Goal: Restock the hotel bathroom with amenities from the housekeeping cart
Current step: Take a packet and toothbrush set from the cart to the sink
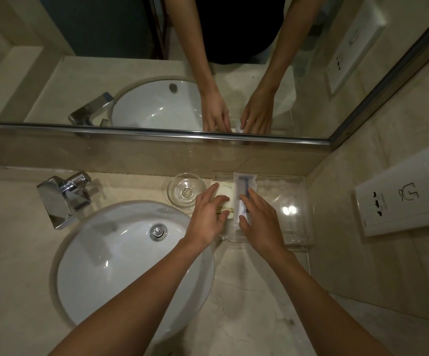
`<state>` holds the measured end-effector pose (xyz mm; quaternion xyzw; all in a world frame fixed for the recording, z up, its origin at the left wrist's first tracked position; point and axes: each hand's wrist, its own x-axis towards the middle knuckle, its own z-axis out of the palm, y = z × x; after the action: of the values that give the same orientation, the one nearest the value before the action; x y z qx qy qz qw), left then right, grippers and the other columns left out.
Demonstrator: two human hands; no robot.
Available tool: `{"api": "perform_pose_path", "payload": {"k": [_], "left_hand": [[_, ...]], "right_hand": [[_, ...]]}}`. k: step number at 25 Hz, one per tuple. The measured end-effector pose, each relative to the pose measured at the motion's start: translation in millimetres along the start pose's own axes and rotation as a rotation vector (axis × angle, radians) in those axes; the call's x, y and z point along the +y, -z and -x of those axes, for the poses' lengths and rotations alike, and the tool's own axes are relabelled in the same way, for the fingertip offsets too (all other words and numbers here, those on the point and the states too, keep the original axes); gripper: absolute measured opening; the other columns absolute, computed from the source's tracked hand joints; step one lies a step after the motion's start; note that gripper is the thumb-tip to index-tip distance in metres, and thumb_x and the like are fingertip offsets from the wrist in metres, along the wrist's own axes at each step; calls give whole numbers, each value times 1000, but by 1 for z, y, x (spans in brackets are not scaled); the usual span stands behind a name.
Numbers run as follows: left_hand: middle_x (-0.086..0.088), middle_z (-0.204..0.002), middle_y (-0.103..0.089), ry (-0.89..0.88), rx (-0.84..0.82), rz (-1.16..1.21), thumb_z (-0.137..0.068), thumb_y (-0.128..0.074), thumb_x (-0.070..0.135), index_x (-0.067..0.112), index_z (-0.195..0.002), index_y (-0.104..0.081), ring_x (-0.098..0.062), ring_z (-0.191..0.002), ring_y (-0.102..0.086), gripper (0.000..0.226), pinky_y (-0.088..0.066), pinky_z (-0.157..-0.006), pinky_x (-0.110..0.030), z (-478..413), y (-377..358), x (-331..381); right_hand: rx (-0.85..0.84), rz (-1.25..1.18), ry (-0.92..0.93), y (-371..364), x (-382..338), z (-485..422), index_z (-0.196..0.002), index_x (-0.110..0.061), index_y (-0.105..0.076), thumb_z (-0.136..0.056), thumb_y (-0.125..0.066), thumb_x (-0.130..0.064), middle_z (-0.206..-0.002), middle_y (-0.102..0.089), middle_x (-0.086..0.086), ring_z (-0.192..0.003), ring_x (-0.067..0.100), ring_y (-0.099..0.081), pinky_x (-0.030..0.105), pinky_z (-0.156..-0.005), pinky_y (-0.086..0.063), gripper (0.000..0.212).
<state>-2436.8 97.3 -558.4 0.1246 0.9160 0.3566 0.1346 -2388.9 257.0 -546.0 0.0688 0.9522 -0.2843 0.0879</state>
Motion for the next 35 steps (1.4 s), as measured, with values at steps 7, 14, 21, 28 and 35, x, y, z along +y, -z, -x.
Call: {"api": "perform_pose_path", "payload": {"k": [7, 14, 21, 28, 35], "left_hand": [[-3, -165, -27, 6, -2, 26, -95, -65, 18, 16, -133, -63, -27, -149, -24, 38, -17, -115, -24, -1, 1, 0], [-2, -161, -36, -35, 65, -53, -92, -67, 26, 22, -134, -62, -26, -149, -27, 43, -21, -117, -42, 18, 5, -1], [0, -155, -46, -96, 93, 1, -94, -66, 26, 21, -133, -62, -24, -146, -34, 40, -17, -109, -28, 66, 31, 11], [11, -146, -52, -124, -29, 346, -97, -64, 19, 25, -136, -59, -10, -140, -42, 40, -31, -117, -29, 133, 66, 35], [14, -133, -63, -162, -231, 517, -100, -56, 19, 31, -131, -59, -5, -123, -56, 33, -47, -101, -29, 223, 104, 33]], "right_hand": [[-9, 38, 9, 4, 1, 0, -151, -20, -40, -99, -55, -21, -166, -23, 1, -152, 17, -23, 34, -120, -18, 54], [32, -21, 5, 3, -5, 12, -150, -20, -42, -96, -59, -18, -165, -24, 1, -152, 19, -20, 34, -119, -18, 56], [99, -138, -4, 8, -39, 63, -151, -18, -40, -97, -53, -17, -165, -25, 1, -152, 19, -21, 38, -121, -16, 56], [199, -485, -111, 15, -87, 140, -148, -25, -45, -98, -53, -14, -160, -36, -7, -149, 11, -29, 34, -122, -26, 52], [464, -1128, -384, -4, -158, 245, -132, -25, -60, -96, -57, -10, -132, -64, -9, -117, 7, -64, 38, -107, -49, 39]]}}
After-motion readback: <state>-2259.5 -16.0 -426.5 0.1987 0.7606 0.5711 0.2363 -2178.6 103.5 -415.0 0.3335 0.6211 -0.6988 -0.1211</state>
